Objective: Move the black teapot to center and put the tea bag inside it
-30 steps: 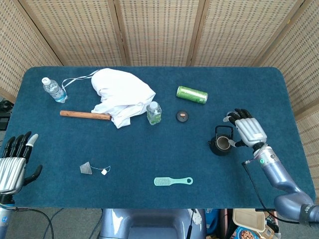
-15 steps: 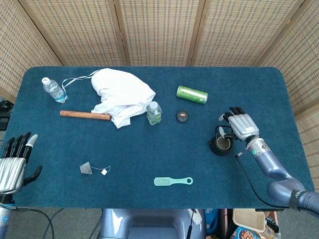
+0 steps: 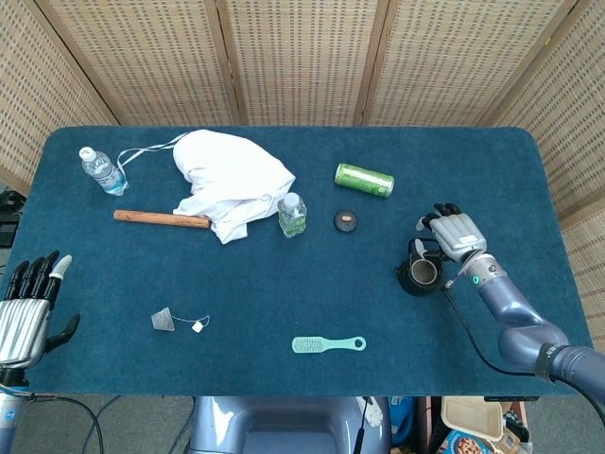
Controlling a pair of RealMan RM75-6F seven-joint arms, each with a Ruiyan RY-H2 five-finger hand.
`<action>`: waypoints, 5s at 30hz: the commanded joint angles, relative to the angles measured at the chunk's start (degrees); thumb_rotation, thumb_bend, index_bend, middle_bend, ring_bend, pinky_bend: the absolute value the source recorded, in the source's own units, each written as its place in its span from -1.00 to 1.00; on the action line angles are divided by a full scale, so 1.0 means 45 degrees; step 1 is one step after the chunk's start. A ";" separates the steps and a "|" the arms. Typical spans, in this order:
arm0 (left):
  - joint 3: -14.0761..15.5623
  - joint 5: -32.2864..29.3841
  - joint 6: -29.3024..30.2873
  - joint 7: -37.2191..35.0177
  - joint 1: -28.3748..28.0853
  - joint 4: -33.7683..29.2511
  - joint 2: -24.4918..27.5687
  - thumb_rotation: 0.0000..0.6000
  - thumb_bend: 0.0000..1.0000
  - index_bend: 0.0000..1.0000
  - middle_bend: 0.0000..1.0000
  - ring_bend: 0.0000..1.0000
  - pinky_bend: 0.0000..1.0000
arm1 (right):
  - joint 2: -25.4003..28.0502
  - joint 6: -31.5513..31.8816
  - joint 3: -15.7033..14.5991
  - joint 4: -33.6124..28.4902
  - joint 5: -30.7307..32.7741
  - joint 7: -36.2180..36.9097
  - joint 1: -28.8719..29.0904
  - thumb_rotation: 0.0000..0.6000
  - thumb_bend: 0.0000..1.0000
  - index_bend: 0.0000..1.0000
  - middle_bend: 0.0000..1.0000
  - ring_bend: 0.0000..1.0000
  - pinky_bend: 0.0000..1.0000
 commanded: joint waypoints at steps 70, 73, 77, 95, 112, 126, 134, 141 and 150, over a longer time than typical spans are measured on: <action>-0.0021 0.0033 -0.0215 0.0080 -0.0293 -0.0014 -0.0130 1.00 -0.29 -1.00 -1.00 -1.00 -1.00 | 0.3089 0.3046 -0.1934 -0.5859 -0.1002 -0.1535 -0.1007 -0.84 0.43 -0.07 -0.12 -0.45 -0.84; -0.0016 0.0009 -0.0237 0.0052 -0.0297 0.0038 -0.0139 1.00 -0.29 -1.00 -1.00 -1.00 -1.00 | 0.3021 0.3095 -0.2000 -0.5892 -0.0789 -0.1815 -0.1025 -0.84 0.43 -0.07 -0.13 -0.33 -0.84; -0.0023 0.0009 -0.0287 0.0010 -0.0336 0.0092 -0.0153 1.00 -0.29 -1.00 -1.00 -1.00 -1.00 | 0.2922 0.3324 -0.2130 -0.6002 -0.0532 -0.2282 -0.1108 -0.84 0.43 -0.07 -0.10 -0.19 -0.79; -0.0016 0.0016 -0.0370 -0.0038 -0.0416 0.0156 -0.0204 1.00 -0.29 -1.00 -1.00 -1.00 -1.00 | 0.2860 0.3952 -0.2498 -0.6636 0.0258 -0.3869 -0.1236 -0.99 0.43 -0.07 -0.09 0.40 0.45; 0.0036 -0.0051 -0.0468 -0.0312 -0.0424 0.0461 -0.0288 1.00 -0.29 -1.00 -1.00 -1.00 -1.00 | 0.2109 0.4343 -0.2660 -0.6879 0.0765 -0.4714 -0.1205 -1.00 0.43 -0.07 -0.11 0.42 0.45; 0.0039 -0.0130 -0.0563 -0.0398 -0.0464 0.0607 -0.0357 1.00 -0.29 -1.00 -1.00 -1.00 -1.00 | 0.1829 0.4196 -0.2850 -0.6734 0.0967 -0.4853 -0.1168 -0.99 0.43 -0.07 -0.11 0.42 0.45; 0.0026 -0.0185 -0.0649 -0.0351 -0.0519 0.0624 -0.0407 1.00 -0.29 -1.00 -1.00 -1.00 -1.00 | 0.1742 0.3987 -0.3013 -0.6673 0.1013 -0.4924 -0.1107 -1.00 0.43 -0.07 -0.11 0.42 0.45; 0.0028 -0.0201 -0.0657 -0.0364 -0.0526 0.0642 -0.0409 1.00 -0.29 -1.00 -1.00 -1.00 -1.00 | 0.1646 0.3783 -0.3078 -0.6553 0.1180 -0.4955 -0.0999 -0.99 0.43 -0.07 -0.10 0.42 0.45; 0.0076 -0.0216 -0.0598 -0.0393 -0.0461 0.0626 -0.0385 1.00 -0.29 -1.00 -1.00 -1.00 -1.00 | 0.1571 0.3340 -0.3172 -0.6328 0.1502 -0.5026 -0.0695 -1.00 0.43 0.03 0.06 0.42 0.45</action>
